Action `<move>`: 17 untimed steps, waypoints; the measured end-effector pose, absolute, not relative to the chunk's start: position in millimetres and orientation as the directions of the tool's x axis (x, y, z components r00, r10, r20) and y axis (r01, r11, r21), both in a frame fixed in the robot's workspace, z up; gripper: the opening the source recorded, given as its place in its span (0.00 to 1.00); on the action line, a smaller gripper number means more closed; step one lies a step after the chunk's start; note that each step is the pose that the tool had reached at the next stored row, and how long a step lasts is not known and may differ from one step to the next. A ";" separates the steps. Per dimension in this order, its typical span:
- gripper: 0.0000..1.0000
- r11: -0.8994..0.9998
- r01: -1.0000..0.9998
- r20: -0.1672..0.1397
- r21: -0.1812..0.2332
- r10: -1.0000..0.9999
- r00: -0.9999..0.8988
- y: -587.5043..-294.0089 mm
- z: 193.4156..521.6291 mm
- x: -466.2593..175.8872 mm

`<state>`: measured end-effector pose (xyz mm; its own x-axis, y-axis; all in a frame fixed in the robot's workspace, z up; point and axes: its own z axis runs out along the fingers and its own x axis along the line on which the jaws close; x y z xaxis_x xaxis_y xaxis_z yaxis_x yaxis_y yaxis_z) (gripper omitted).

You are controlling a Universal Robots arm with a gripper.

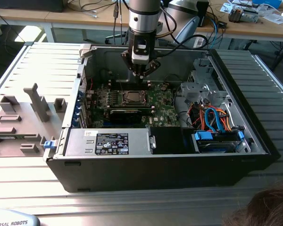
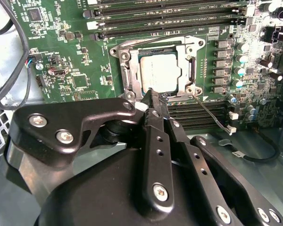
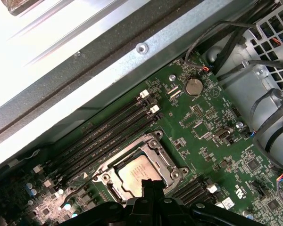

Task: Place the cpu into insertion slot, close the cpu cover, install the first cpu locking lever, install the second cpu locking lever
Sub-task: 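Install the first cpu locking lever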

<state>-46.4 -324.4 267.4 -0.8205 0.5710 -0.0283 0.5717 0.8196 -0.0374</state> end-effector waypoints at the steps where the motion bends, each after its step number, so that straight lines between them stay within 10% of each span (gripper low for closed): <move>1: 0.11 0.820 0.571 -0.028 -0.037 0.570 -0.821 -324.5 267.4 -46.4; 17: 0.11 0.825 0.564 -0.028 -0.037 0.563 -0.826 -324.5 267.4 -46.4</move>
